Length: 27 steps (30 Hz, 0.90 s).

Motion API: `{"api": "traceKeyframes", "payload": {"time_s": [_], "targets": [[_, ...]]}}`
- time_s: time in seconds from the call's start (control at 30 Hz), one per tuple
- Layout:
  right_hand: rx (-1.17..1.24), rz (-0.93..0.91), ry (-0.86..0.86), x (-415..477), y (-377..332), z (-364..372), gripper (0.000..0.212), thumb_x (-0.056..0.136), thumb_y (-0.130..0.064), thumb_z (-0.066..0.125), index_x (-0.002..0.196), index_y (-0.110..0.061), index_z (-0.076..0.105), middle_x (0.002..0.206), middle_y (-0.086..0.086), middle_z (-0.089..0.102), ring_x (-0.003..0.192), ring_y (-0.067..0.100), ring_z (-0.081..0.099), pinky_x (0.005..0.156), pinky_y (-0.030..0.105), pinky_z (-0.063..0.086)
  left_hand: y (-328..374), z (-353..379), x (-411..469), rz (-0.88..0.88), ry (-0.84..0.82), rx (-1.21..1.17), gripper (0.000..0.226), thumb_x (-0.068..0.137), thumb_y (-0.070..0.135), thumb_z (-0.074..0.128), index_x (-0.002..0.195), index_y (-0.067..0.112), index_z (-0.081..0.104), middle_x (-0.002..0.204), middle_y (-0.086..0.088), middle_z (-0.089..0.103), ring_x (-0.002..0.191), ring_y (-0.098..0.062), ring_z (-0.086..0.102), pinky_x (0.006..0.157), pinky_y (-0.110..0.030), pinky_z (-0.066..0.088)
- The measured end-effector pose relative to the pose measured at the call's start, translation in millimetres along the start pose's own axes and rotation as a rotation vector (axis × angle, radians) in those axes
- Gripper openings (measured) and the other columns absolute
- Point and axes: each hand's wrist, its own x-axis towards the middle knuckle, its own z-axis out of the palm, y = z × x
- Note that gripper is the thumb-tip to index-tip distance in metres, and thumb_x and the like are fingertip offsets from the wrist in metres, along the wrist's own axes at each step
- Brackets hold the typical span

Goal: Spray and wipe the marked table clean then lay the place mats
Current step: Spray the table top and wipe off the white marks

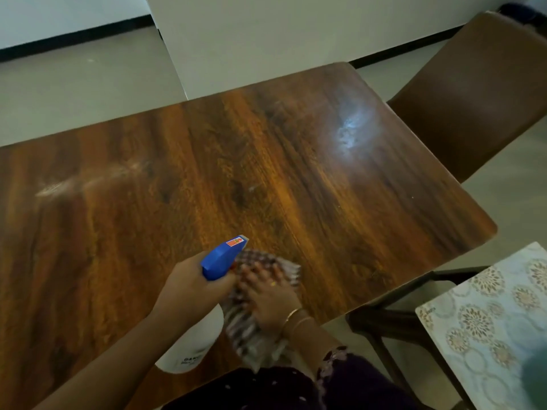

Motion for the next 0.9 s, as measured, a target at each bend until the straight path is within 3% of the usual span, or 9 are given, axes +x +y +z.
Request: {"api": "traceKeyframes", "payload": {"time_s": [0.1, 0.2, 0.27, 0.4, 0.53, 0.63, 0.7, 0.8, 0.9], "targets": [[0.000, 0.317, 0.179, -2, 91, -13, 0.073, 0.083, -0.050, 0.007, 0.150, -0.024, 0.019, 0.158, 0.007, 0.016, 0.146, 0.029, 0.007, 0.115, 0.056, 0.000, -3, -8, 8, 0.005, 0.011, 0.008, 0.012, 0.081, 0.012, 0.065, 0.077, 0.003, 0.058, 0.055, -0.001, 0.051, 0.045, -0.005, 0.049, 0.047, -0.017, 0.039], [0.146, 0.755, 0.151, -9, 164, -36, 0.066, 0.094, -0.053, 0.011, 0.151, -0.024, -0.002, 0.159, 0.010, -0.007, 0.146, 0.028, -0.008, 0.116, 0.056, -0.004, -9, -18, 15, 0.003, 0.012, 0.014, 0.006, 0.082, 0.012, 0.064, 0.081, 0.009, 0.059, 0.059, -0.002, 0.054, 0.050, -0.004, 0.053, 0.048, -0.015, 0.042], [0.185, 0.903, 0.086, 3, 166, -42, 0.070, 0.095, -0.057, 0.021, 0.151, -0.025, -0.007, 0.157, 0.014, -0.014, 0.145, 0.033, -0.013, 0.115, 0.057, -0.005, -15, -27, 20, -0.008, 0.005, 0.014, 0.006, 0.082, 0.012, 0.064, 0.080, 0.013, 0.058, 0.059, -0.003, 0.055, 0.049, -0.004, 0.053, 0.052, -0.018, 0.044], [0.003, 0.524, 0.182, 44, 83, -21, 0.078, 0.090, -0.058, 0.037, 0.151, -0.027, 0.000, 0.158, 0.014, -0.009, 0.143, 0.038, -0.013, 0.108, 0.059, -0.017, -23, -45, 35, -0.038, 0.029, -0.008, 0.009, 0.081, 0.012, 0.064, 0.077, 0.015, 0.058, 0.058, -0.003, 0.056, 0.050, -0.009, 0.052, 0.055, -0.025, 0.044], [-0.065, 0.052, 0.159, 91, -25, -19, 0.055, 0.092, -0.046, 0.027, 0.142, -0.026, 0.039, 0.152, 0.009, 0.032, 0.142, 0.035, 0.022, 0.111, 0.058, 0.008, -28, -58, 55, -0.037, 0.066, -0.032, 0.013, 0.079, 0.012, 0.065, 0.071, 0.013, 0.056, 0.056, -0.005, 0.054, 0.050, -0.012, 0.049, 0.053, -0.026, 0.042], [-0.120, -0.175, 0.060, 126, -25, -34, 0.057, 0.093, -0.042, 0.029, 0.146, -0.022, 0.032, 0.155, 0.005, 0.027, 0.144, 0.030, 0.019, 0.114, 0.053, 0.005, -33, -67, 70, -0.043, 0.094, -0.052, 0.017, 0.079, 0.012, 0.065, 0.067, 0.015, 0.053, 0.050, 0.004, 0.048, 0.044, -0.004, 0.043, 0.049, -0.021, 0.037], [-0.060, -0.055, 0.144, 142, 13, -49, 0.064, 0.087, -0.043, 0.022, 0.147, -0.022, 0.028, 0.156, 0.004, 0.024, 0.145, 0.027, 0.016, 0.116, 0.048, 0.002, -38, -71, 78, -0.037, 0.089, -0.053, 0.011, 0.080, 0.014, 0.065, 0.072, 0.013, 0.057, 0.052, 0.003, 0.051, 0.046, -0.005, 0.045, 0.050, -0.021, 0.039], [0.100, 0.404, 0.306, 147, 90, -71, 0.057, 0.095, -0.038, 0.026, 0.149, -0.020, 0.022, 0.158, 0.006, 0.016, 0.145, 0.026, 0.012, 0.119, 0.048, 0.005, -46, -72, 85, -0.034, 0.060, -0.072, 0.010, 0.081, 0.013, 0.065, 0.075, 0.017, 0.057, 0.058, -0.002, 0.054, 0.047, -0.006, 0.048, 0.050, -0.018, 0.041], [0.069, 0.707, 0.219, 136, 126, -80, 0.060, 0.099, -0.038, 0.026, 0.152, -0.016, 0.006, 0.160, 0.008, 0.003, 0.146, 0.029, 0.001, 0.118, 0.051, 0.001, -50, -68, 86, -0.041, 0.031, -0.095, 0.011, 0.081, 0.011, 0.065, 0.076, 0.017, 0.057, 0.058, -0.002, 0.053, 0.048, -0.007, 0.050, 0.047, -0.018, 0.042]]}}
